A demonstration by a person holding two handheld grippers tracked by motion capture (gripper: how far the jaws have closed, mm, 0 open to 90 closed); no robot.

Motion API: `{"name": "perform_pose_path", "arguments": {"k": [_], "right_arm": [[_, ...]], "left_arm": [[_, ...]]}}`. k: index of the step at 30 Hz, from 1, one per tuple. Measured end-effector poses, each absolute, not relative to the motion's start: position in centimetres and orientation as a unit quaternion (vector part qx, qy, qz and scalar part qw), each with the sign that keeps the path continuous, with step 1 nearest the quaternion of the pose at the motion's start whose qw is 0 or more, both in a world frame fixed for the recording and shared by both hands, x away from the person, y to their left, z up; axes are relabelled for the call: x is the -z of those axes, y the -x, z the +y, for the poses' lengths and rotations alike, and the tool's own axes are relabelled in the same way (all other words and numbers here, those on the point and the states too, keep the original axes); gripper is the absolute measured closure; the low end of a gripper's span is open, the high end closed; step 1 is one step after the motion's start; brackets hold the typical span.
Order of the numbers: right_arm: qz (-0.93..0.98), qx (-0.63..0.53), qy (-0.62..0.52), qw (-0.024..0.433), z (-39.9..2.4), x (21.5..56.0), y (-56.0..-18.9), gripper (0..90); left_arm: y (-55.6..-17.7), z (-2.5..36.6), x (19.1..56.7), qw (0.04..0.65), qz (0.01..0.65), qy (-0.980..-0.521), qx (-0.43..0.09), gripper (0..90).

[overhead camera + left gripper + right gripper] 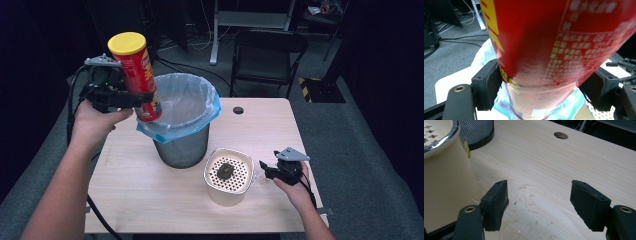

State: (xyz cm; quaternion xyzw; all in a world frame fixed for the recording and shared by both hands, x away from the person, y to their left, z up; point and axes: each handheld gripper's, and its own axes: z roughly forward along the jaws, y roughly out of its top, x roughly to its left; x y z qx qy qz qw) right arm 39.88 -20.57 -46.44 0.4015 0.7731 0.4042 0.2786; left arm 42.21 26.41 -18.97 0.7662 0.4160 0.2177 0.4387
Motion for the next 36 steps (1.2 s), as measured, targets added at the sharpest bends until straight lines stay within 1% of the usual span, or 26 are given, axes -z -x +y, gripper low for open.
{"name": "perform_pose_path", "arguments": {"k": [14,19,24,28,30,36], "right_arm": [[0.778,-0.400,-0.396,0.279,-20.5,46.6,-39.8,30.3],[0.781,-0.397,-0.391,0.284,-20.3,46.7,-39.8,30.3],[0.780,-0.396,-0.393,0.284,-20.3,46.7,-39.8,30.5],[0.779,-0.396,-0.394,0.285,-20.2,46.8,-39.9,30.5],[0.780,-0.395,-0.393,0.286,-20.3,46.8,-39.9,30.5],[0.780,-0.394,-0.392,0.286,-20.3,46.9,-39.9,30.4]], "left_arm": [[-45.4,23.1,20.5,0.438,0.403,-0.774,-0.213,23.4],[-46.4,22.3,21.5,0.427,0.400,-0.784,-0.208,23.3],[-47.3,22.0,22.7,0.417,0.399,-0.790,-0.208,23.3],[-47.9,21.9,23.6,0.416,0.406,-0.786,-0.210,23.2],[-48.3,21.8,24.0,0.419,0.413,-0.782,-0.205,23.2],[-49.1,21.9,24.9,0.409,0.413,-0.790,-0.197,23.2]]}}
